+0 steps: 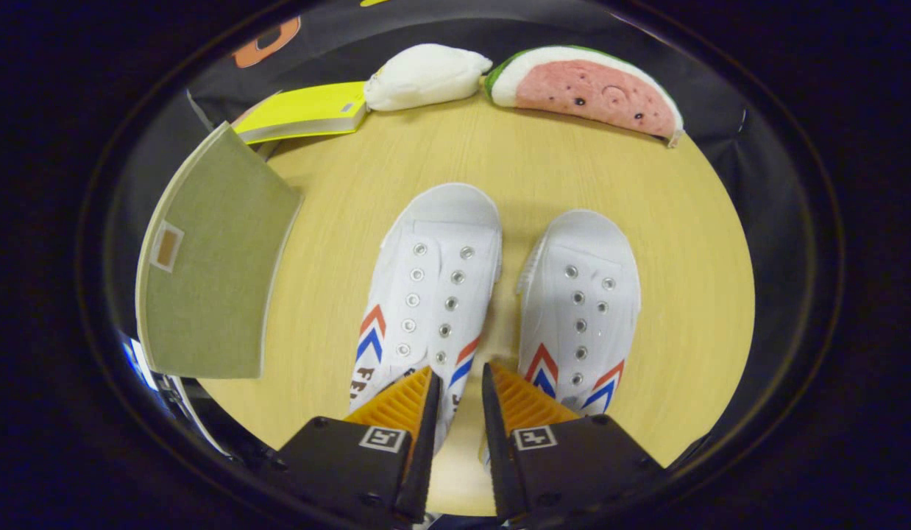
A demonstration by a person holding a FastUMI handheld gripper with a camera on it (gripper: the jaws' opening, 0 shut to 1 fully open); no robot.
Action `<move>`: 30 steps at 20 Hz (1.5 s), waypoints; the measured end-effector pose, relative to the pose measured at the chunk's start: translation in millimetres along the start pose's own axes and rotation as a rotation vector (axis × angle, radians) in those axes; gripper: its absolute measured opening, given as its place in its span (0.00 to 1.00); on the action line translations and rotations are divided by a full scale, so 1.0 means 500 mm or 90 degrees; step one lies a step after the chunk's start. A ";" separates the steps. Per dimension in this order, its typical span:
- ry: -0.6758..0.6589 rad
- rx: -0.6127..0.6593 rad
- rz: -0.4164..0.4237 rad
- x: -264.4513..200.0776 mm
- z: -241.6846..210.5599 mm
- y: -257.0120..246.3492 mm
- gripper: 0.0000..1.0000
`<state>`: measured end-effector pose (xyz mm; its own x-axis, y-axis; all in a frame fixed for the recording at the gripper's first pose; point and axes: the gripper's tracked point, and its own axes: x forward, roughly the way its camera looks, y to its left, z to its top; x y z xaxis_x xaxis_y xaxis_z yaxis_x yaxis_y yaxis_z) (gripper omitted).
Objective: Open the storage box then place both shoes into the box .Put the left shoe in first, then the right shoe, with the right side of both shoes facing outward in a uniform manner.
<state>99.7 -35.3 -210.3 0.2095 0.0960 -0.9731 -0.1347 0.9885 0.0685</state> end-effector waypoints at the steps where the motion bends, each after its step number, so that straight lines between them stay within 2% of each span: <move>1: -0.003 0.009 0.010 -0.002 0.005 0.005 0.24; 4: -0.009 0.011 0.022 -0.001 0.003 0.007 0.07; 5: -0.012 0.007 0.028 -0.003 0.001 0.005 0.06; 11: -0.009 0.049 0.055 -0.061 -0.013 0.017 0.06; 17: -0.049 0.071 0.069 -0.186 -0.006 0.048 0.06; 24: -0.109 0.068 0.088 -0.356 0.027 0.184 0.06; 30: -0.133 0.043 0.111 -0.405 0.054 0.343 0.06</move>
<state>60.3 117.8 4.6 0.3845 0.2801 -0.8796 -0.1223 0.9599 0.2522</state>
